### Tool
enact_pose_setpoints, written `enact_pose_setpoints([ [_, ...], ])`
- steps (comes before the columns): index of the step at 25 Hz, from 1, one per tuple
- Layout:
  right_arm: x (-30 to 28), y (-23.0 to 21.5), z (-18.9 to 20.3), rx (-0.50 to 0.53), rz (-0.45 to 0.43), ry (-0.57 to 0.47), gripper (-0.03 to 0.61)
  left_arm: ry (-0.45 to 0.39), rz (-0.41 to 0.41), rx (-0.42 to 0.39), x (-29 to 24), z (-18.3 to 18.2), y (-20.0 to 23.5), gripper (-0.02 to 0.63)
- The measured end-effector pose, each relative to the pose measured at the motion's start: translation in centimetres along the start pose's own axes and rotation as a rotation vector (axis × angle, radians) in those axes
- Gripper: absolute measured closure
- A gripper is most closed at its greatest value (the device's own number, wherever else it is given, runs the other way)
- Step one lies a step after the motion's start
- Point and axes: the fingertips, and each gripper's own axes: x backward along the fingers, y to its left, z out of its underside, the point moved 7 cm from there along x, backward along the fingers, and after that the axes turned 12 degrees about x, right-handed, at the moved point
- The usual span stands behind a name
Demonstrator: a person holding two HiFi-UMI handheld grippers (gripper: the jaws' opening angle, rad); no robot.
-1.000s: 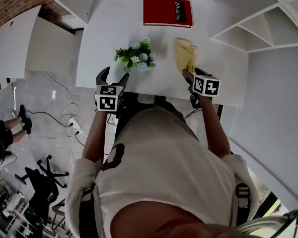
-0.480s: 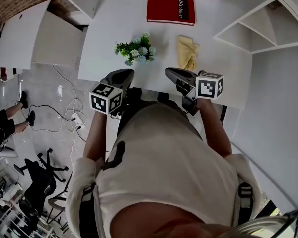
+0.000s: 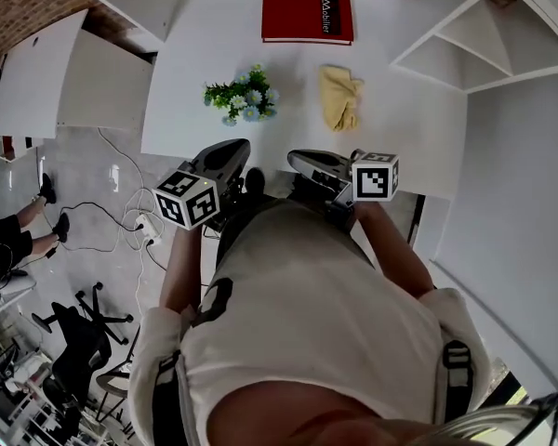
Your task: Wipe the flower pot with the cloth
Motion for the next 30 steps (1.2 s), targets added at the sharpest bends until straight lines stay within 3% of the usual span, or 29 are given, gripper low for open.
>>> enact_pose_setpoints([
  [3, -0.5, 1.0, 0.0, -0.001, -0.032, -0.008, 0.568, 0.021, 0.035, -0.037, 0.0, -0.3, 0.1, 0.592],
  [11, -5.6, 4.5, 1.6, 0.009, -0.011, -0.03, 0.568, 0.027, 0.11, -0.073, 4.4, -0.3, 2.8, 0.592],
  [18, -10.2, 6.7, 4.6, 0.008, 0.017, 0.016, 0.568, 0.041, 0.119, -0.045, 9.3, 1.3, 6.7, 0.592],
  [23, -12.1, 8.1, 6.2, -0.007, 0.049, 0.007, 0.568, 0.082, 0.096, -0.116, 11.7, 2.3, 8.4, 0.594],
  [30, -11.5, 8.2, 8.3, -0.053, 0.118, -0.008, 0.568, 0.129, 0.097, -0.147, 12.4, 3.2, 10.2, 0.592],
])
